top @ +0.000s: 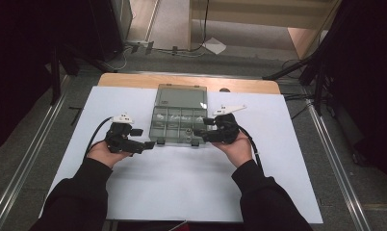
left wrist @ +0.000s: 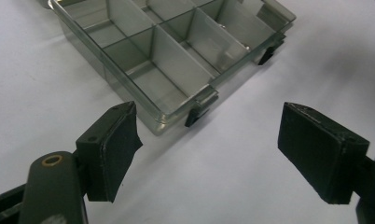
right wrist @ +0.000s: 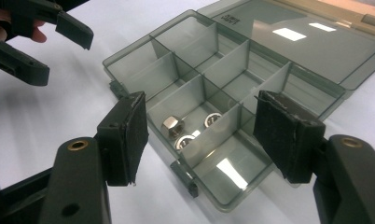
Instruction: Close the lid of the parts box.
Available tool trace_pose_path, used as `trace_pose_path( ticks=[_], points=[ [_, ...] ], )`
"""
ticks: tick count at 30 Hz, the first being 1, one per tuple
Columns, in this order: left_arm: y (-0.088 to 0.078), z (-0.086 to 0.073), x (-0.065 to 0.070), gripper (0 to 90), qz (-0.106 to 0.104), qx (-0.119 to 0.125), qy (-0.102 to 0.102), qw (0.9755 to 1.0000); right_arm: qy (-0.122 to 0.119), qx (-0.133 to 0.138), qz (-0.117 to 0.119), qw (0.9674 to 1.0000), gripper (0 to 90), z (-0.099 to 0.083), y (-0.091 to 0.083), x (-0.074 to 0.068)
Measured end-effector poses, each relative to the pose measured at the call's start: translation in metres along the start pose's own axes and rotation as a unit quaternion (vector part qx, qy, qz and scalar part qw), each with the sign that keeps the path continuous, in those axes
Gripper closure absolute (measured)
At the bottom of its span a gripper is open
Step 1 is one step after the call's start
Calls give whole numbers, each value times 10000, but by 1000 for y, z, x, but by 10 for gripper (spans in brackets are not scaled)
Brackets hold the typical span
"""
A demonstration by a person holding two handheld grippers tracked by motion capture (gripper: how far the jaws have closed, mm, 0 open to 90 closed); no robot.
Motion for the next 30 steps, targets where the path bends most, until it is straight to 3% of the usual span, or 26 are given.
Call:
trace_pose_path(
  ticks=[8, 21, 30],
  points=[
    [4, 8, -11, 202, 173, -35, -15, 9998, 79, 16, -69, 9999, 368, 1, 0, 8],
    [15, 29, -28, 202, 277, 22, 2, 9996, 292, 10, -210, 9994, 373, 2, -2, 23],
    [20, 44, -41, 202, 356, 72, -148, 9992, 359, -113, -311, 9988, 375, 5, 6, 31]
  ],
)
Point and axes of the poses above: each handheld gripper's, and its own axes: y roughly forward along the jaws, z roughly out of its top, x roughly to its right, the point moved 5 cm from there along y, roughly forward along the jaws, and after that the axes turned 12 degrees about -z, right-handed, at the moved point
